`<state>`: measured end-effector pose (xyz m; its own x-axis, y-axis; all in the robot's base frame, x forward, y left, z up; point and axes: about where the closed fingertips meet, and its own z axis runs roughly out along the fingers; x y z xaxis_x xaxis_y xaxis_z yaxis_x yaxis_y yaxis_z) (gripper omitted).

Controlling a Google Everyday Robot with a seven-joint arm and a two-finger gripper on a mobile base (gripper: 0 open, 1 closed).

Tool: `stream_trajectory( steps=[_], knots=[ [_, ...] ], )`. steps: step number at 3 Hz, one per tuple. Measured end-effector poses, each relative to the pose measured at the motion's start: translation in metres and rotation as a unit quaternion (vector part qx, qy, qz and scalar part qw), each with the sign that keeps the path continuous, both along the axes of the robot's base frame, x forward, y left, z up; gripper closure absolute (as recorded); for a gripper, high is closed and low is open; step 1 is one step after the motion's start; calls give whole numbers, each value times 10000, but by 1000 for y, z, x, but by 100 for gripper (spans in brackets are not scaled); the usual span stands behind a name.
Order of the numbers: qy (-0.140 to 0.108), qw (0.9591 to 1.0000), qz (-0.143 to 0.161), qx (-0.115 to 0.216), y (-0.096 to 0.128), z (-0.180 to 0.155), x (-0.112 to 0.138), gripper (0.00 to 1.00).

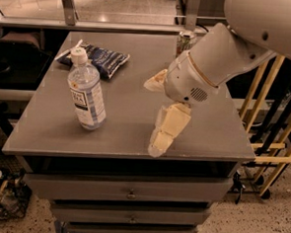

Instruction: Pick blue plastic bottle

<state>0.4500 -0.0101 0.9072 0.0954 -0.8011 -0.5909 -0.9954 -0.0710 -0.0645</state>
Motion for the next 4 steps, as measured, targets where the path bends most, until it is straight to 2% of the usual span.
stream_trajectory(
  steps=[1, 2, 3, 4],
  knots=[
    [-172, 9982, -202, 545, 14, -7, 15, 0],
    [-337, 9933, -320, 1055, 28, -15, 33, 0],
    [-456, 9854, -459, 1573, 45, -23, 48, 0],
    [-504, 9753, -524, 2084, 68, -30, 56, 0]
  ],
)
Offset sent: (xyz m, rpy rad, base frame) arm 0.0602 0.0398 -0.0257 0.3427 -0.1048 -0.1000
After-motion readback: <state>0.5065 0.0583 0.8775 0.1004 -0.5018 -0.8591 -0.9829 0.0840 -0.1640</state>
